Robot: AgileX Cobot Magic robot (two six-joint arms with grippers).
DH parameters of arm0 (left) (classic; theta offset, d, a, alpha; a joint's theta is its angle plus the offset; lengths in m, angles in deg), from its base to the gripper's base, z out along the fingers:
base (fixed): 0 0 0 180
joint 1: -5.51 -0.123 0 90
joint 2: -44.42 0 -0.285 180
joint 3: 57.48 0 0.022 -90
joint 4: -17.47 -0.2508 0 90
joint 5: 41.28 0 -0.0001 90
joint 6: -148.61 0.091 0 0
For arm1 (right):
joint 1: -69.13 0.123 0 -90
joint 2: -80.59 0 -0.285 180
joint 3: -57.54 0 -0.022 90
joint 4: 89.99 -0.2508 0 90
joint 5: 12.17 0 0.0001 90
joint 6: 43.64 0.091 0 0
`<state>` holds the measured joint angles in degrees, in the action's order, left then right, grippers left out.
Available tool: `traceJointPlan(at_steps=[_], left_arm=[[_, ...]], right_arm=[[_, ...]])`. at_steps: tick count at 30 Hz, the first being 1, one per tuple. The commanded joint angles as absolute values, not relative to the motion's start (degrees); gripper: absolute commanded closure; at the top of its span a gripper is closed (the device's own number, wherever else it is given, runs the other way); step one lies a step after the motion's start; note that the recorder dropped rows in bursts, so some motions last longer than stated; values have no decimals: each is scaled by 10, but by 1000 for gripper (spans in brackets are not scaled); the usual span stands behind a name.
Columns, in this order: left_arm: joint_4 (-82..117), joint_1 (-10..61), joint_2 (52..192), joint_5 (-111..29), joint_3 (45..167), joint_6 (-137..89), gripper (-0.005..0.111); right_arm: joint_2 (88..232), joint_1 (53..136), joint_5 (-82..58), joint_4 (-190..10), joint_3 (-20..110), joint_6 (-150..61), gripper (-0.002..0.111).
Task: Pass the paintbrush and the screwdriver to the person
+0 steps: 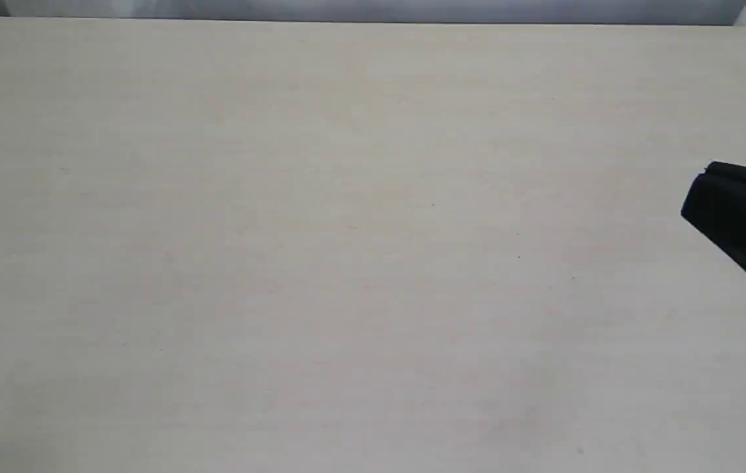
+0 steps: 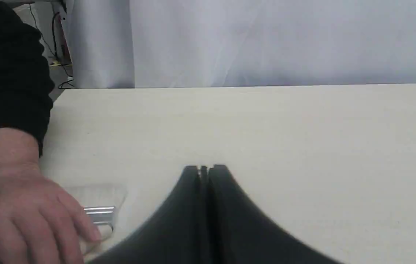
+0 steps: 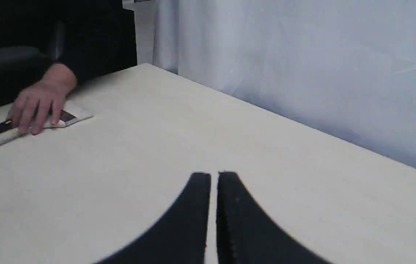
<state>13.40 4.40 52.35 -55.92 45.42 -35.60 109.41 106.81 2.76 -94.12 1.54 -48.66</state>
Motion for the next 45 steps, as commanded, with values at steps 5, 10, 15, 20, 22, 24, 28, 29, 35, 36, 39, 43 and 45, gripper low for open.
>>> traceJointPlan(at_steps=[5,10,15,20,22,24,28,29,35,36,39,43,45], left_arm=[[136,49,522,-557,453,-357,107],[136,49,522,-556,453,-357,107],[136,49,522,-556,453,-357,107],[136,49,522,-556,453,-357,107],[136,49,522,-556,453,-357,107],[136,49,522,-556,453,-357,107],[136,49,522,-556,453,-357,107],[136,49,522,-556,453,-357,107],[135,49,522,-555,453,-357,107],[135,49,522,-555,453,-357,107],[135,49,522,-555,453,-357,107],[135,49,522,-555,453,-357,107],[135,49,522,-555,453,-357,107]], right_arm=[[1054,967,43,-917,12,-488,104],[1053,859,67,-924,11,-489,104],[1034,762,59,-924,-22,-489,104],[986,699,38,-924,-66,-490,104],[964,683,31,-924,-79,-490,104],[942,675,30,-924,-87,-490,104],[905,672,32,-924,-98,-495,104],[898,672,33,-924,-99,-495,104],[884,672,55,-924,-111,-500,104],[884,673,59,-924,-111,-500,104],[884,673,68,-924,-111,-500,104],[884,673,72,-925,-111,-500,104],[884,673,75,-930,-111,-500,104]])
